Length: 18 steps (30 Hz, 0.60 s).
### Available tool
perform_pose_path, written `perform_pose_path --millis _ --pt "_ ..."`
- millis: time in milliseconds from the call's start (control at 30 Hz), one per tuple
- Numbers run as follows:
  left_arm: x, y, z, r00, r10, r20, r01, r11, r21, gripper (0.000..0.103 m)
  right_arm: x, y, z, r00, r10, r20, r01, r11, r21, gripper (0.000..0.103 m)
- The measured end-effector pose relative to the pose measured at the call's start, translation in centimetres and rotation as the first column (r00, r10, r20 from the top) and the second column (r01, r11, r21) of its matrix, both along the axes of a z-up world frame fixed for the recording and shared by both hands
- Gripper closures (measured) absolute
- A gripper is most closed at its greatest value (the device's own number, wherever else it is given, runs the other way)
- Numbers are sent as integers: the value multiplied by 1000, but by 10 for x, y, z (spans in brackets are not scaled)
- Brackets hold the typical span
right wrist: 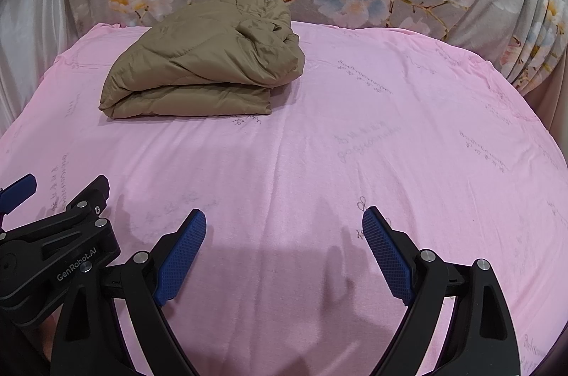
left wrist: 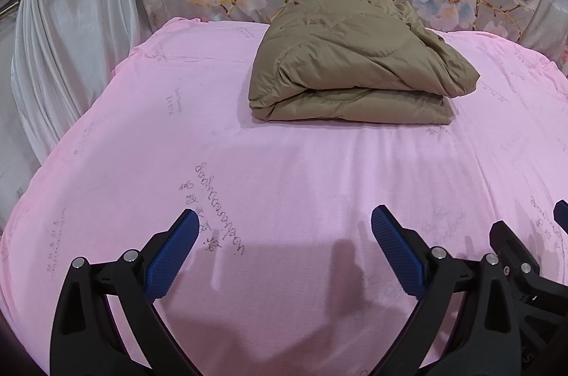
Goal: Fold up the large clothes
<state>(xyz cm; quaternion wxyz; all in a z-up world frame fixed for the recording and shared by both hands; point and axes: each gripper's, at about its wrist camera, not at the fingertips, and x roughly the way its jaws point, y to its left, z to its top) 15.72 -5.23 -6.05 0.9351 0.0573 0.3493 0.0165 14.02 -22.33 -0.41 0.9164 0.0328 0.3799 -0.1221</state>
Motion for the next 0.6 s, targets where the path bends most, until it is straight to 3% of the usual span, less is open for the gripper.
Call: perform_pose_path --millis 600 --pt "-2 -2 0 1000 1 4 -1 1000 4 9 0 1 -1 1000 -1 0 1 1000 -2 16"
